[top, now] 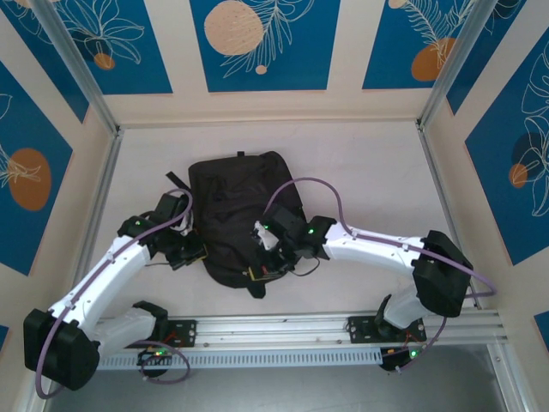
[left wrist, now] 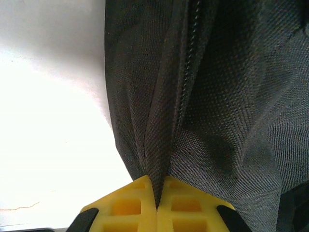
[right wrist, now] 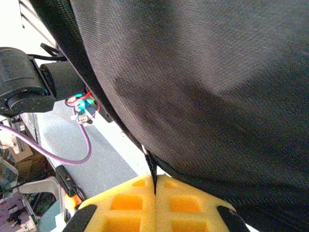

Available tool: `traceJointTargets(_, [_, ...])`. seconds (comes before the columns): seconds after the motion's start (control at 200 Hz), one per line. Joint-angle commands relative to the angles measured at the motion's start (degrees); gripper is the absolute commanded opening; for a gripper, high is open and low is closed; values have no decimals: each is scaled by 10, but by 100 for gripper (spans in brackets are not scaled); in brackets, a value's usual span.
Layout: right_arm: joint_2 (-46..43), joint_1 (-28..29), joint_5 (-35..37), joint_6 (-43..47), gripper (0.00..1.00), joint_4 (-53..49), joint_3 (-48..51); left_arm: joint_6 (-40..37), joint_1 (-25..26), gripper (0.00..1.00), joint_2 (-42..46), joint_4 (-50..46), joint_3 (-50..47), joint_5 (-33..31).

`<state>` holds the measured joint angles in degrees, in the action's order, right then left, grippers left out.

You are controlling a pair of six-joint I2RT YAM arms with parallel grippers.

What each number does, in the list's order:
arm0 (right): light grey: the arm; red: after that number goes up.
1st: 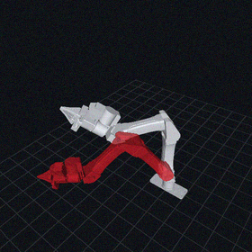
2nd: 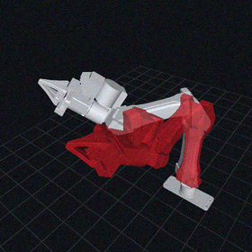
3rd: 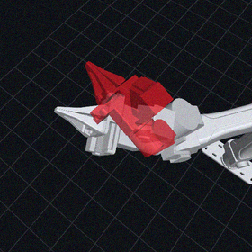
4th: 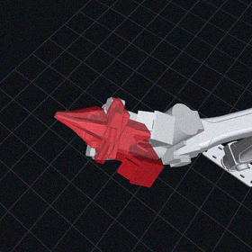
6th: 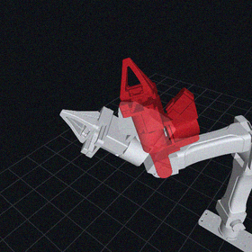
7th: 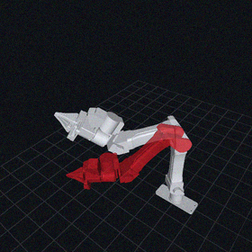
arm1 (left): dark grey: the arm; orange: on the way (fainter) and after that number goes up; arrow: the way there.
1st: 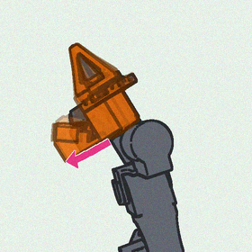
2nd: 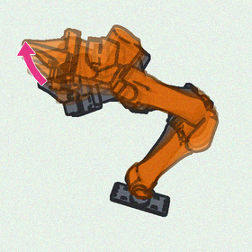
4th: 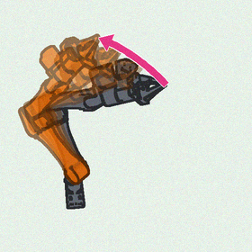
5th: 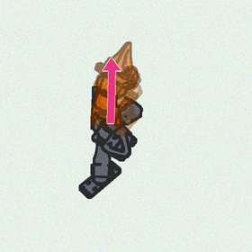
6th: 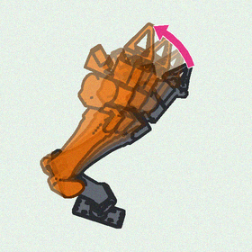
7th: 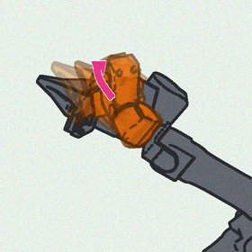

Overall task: Pack the student bag
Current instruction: Zip the student bag at the center of the table.

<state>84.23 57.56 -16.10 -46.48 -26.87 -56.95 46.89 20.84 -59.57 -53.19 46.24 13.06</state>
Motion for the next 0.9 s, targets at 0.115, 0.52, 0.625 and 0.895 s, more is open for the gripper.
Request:
traceJointTargets(0.115, [-22, -6, 0, -2, 0, 8, 23, -66, -17, 0, -16, -22, 56, -67])
traceJointTargets(0.52, [44, -5, 24, -41, 0, 105, -20, -120, -42, 29, -76, -24, 140, -143])
traceJointTargets(0.625, [68, 0, 19, -48, 0, 116, -36, -72, -43, 39, -44, -23, 103, -96])
traceJointTargets(0.895, [81, 1, 6, -55, 0, 133, -23, 84, -35, 54, 93, -21, -52, 17])
